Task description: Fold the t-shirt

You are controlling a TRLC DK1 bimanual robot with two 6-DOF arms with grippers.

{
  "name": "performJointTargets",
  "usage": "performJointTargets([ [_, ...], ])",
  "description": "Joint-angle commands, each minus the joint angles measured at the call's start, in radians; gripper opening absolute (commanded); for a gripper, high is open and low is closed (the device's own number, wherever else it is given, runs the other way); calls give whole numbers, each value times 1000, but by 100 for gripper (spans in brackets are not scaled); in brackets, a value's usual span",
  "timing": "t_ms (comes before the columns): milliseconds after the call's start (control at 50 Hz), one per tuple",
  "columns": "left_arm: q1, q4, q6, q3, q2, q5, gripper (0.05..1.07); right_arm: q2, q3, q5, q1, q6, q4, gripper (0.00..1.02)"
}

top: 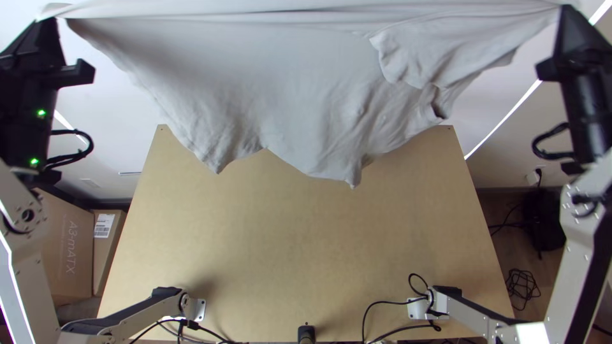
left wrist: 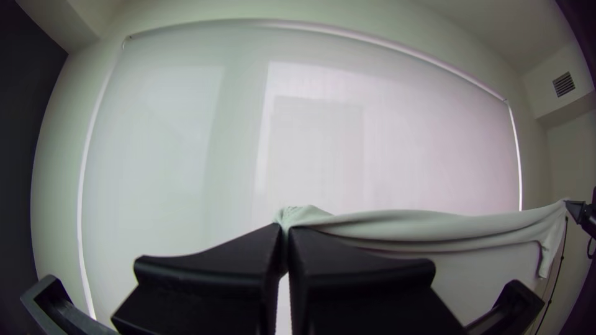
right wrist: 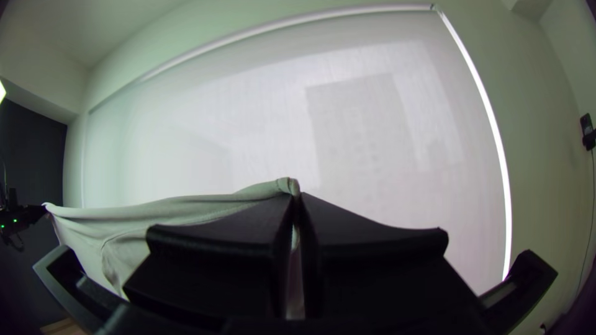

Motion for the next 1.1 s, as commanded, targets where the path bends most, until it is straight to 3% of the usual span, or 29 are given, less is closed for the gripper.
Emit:
performJointTargets([
  [0,39,45,16,49,-98,-75,8,-127,20,80,-17,11,21,2],
  [340,35,54,16,9,-333,-51,8,-368,6,71,-14,12,-80,2],
  [620,16,-4,2,-276,-495,-20,8,-397,-153,57,-14,89,-86,2],
  [760,4,20,-2,-629,-644,12,8,-471,-459,45,-3,118,-85,2],
  [920,-117,-24,-4,-1003,-799,35,8,-617,-939,48,109,109,-17,2],
  [1080,-131,31,18,-1305,-842,43,8,-658,-1216,66,186,108,19,2],
])
